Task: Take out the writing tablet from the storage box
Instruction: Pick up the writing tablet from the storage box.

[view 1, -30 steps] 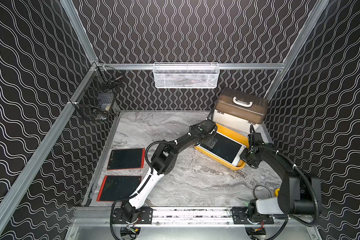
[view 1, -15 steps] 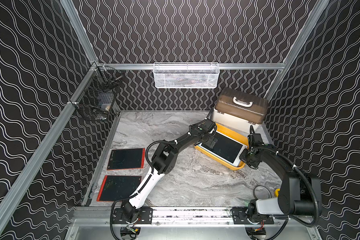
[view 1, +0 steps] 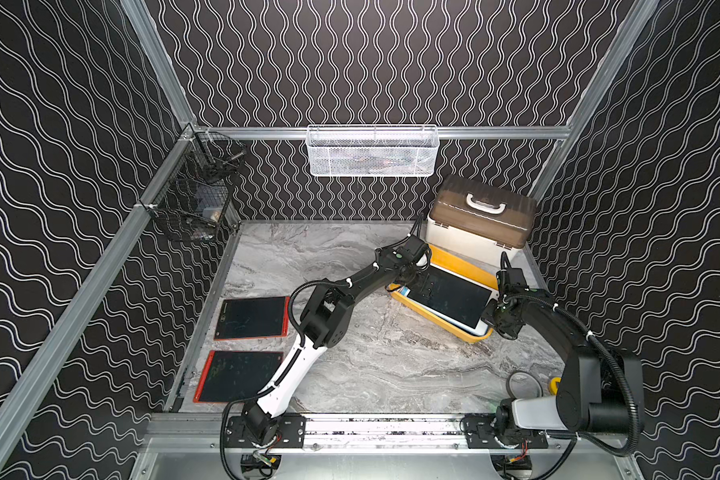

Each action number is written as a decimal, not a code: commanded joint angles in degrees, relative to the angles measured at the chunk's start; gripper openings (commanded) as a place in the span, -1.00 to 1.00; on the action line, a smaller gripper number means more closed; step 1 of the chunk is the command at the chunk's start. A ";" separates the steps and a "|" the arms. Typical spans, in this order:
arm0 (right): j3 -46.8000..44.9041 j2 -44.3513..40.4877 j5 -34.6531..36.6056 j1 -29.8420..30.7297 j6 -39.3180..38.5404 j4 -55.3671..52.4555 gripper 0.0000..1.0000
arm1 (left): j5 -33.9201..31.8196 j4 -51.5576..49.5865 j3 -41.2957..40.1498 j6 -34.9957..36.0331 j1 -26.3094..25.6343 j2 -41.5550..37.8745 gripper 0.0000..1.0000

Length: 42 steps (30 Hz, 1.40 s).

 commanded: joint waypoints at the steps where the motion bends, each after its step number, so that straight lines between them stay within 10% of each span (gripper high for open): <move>1: -0.37 0.22 -1.54 0.15 1.94 0.84 -0.81 | 15.19 0.34 -0.24 -4.78 -0.48 -2.58 0.99; 29: 0.69 -0.29 -1.19 0.15 2.13 0.92 -0.79 | 34.97 17.82 -9.80 -26.45 1.98 -8.58 0.98; 42: 1.04 0.62 -0.09 0.15 2.18 0.35 -0.79 | 24.59 4.59 -1.62 -13.92 2.98 -8.37 0.93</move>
